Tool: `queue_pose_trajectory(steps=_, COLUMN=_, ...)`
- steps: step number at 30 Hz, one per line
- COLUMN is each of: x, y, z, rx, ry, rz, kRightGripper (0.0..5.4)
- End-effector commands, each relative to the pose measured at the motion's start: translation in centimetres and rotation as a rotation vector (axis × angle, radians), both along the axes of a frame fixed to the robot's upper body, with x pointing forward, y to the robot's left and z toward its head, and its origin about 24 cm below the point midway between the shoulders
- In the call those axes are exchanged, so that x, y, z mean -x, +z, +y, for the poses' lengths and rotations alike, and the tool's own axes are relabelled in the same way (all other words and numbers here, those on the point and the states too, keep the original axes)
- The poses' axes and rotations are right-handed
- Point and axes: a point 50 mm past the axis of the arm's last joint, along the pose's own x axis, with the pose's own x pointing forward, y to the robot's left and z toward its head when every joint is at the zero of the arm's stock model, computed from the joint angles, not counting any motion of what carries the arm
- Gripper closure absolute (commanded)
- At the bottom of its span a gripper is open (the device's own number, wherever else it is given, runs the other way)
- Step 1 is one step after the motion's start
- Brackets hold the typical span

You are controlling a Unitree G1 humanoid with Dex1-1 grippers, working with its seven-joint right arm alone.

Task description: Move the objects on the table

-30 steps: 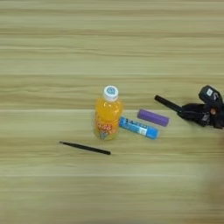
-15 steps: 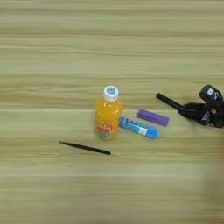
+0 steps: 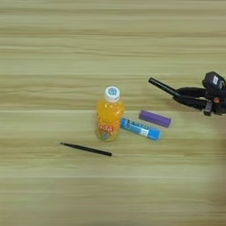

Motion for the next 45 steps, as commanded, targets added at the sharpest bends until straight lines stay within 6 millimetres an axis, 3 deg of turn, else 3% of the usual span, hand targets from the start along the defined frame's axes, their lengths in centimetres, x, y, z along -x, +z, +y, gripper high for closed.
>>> queue_pose_trajectory(steps=1, x=0.0, y=5.3, z=0.4, rx=0.044, ry=0.052, rz=-0.197, kRightGripper=4.42)
queue_pose_trajectory(steps=13, x=3.2, y=2.8, z=0.2, rx=0.127, ry=0.156, rz=-0.077, kRightGripper=4.42)
queue_pose_trajectory(steps=28, x=5.5, y=0.9, z=-0.1, rx=0.214, ry=0.212, rz=0.033, kRightGripper=4.42)
queue_pose_trajectory(steps=45, x=5.6, y=-2.0, z=1.0, rx=0.240, ry=0.263, rz=0.133, kRightGripper=4.42)
